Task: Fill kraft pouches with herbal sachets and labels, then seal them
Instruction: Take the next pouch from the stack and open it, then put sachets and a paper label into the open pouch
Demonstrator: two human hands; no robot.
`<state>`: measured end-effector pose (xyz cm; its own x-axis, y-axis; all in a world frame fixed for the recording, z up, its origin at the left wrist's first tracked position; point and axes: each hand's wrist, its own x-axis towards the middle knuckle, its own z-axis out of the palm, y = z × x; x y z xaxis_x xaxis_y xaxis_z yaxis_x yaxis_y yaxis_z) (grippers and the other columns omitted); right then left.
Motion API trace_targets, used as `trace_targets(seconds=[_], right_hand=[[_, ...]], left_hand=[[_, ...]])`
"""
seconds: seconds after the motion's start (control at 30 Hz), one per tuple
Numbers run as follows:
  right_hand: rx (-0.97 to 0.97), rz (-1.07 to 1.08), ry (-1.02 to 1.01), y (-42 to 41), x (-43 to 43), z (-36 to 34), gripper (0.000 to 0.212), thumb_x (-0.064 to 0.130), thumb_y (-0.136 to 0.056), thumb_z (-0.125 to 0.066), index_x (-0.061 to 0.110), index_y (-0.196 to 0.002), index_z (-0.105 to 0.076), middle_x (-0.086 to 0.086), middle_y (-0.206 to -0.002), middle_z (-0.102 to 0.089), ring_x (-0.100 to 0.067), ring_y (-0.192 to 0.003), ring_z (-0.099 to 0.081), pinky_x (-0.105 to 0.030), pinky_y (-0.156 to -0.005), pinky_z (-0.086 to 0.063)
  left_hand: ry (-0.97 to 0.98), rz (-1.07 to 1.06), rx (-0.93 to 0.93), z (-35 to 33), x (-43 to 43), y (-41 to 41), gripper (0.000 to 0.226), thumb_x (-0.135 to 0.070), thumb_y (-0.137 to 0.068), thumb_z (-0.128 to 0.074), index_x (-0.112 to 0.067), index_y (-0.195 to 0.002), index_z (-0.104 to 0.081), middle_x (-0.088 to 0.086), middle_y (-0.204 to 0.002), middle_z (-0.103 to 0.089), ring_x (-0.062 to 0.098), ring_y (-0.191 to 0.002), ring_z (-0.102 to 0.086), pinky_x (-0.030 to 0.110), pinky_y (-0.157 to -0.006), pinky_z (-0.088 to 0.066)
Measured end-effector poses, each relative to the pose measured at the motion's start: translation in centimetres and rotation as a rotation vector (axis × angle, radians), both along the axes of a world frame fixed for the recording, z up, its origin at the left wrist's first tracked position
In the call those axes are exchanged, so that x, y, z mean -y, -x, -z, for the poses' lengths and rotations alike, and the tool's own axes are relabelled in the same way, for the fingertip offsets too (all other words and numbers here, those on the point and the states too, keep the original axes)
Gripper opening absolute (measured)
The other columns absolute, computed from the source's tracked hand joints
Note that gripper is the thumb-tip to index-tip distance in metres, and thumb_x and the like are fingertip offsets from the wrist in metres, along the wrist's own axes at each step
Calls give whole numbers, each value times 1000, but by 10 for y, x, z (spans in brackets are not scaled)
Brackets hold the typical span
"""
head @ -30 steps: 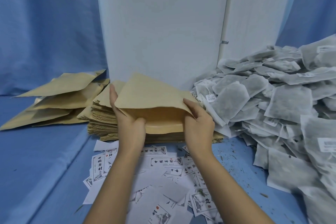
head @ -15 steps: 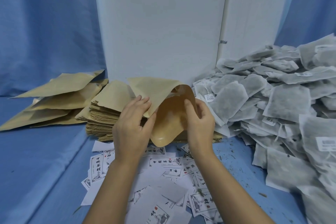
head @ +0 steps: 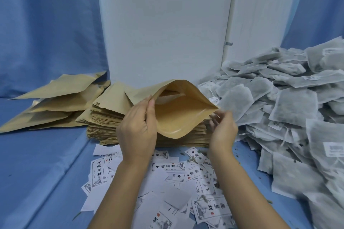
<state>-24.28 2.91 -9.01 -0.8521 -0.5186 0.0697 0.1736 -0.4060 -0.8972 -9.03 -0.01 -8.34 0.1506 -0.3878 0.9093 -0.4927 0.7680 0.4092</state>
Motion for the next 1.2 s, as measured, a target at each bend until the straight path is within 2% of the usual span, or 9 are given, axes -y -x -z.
trace_targets(seconds=[0.1,0.2,0.3,0.4,0.47,0.6,0.87,1.0,1.2], right_hand=[[-529,195,-395,19,-5,14,29,16,-91,-45,27,-95,-71,5,-139,-49,-17,-132,-33,-30,-97,-30],[-770,98,-567,38,-5,23,32,15,-94,-44,19,-113,-70,5,-150,-37,-14,-139,-18,-30,-106,-19],[-852,1,-606,49,-3,31,39,12,-96,-41,19,-129,-61,2,-149,-41,-18,-141,-22,-30,-113,-17],[-937,30,-503,54,-4,30,45,3,-91,-41,15,-130,-59,-1,-131,-58,-21,-126,-46,-30,-101,-38],[-930,135,-455,57,-4,26,41,2,-90,-41,10,-126,-61,-4,-121,-62,-20,-114,-53,-24,-86,-37],[-785,210,-379,63,0,19,40,9,-94,-43,9,-132,-54,-7,-126,-57,-13,-111,-45,-26,-94,-34],[-295,-25,-334,72,10,13,52,13,-88,-55,18,-139,-46,4,-158,-4,-21,-131,-36,-29,-93,-32],[-192,-53,-298,74,15,8,50,7,-82,-55,26,-129,-55,-1,-145,-22,-22,-109,-46,-29,-81,-39],[-421,-69,-414,78,16,16,36,14,-82,-53,34,-110,-63,-3,-122,-37,-25,-121,-32,-32,-92,-32]], left_hand=[[-54,22,-63,-4,-1,4,40,-25,-98,-43,4,-97,-71,14,-82,-71,26,-75,-67,17,-69,-42],[-95,42,-133,-8,0,14,47,-31,-98,-40,5,-91,-70,21,-77,-68,35,-73,-64,25,-64,-43],[-108,55,-172,-8,-1,24,49,-35,-97,-38,2,-96,-71,17,-82,-70,32,-77,-65,23,-66,-43],[-122,68,-197,-5,1,30,51,-38,-97,-37,0,-97,-71,14,-83,-70,26,-78,-64,16,-68,-41],[-145,84,-218,-4,2,34,52,-40,-97,-36,-1,-93,-70,12,-76,-67,19,-67,-57,9,-61,-37],[-172,104,-241,-4,3,41,50,-40,-97,-38,-3,-90,-70,-1,-65,-54,5,-59,-42,10,-55,-32],[-186,123,-228,0,2,43,51,-43,-96,-36,-6,-86,-69,-10,-63,-46,-6,-57,-44,5,-56,-33],[-208,120,-230,1,4,43,51,-45,-96,-35,-7,-91,-70,-5,-67,-54,3,-60,-43,6,-58,-34],[-198,94,-174,1,6,41,43,-34,-97,-40,-3,-91,-70,11,-72,-64,8,-64,-44,8,-57,-33]])
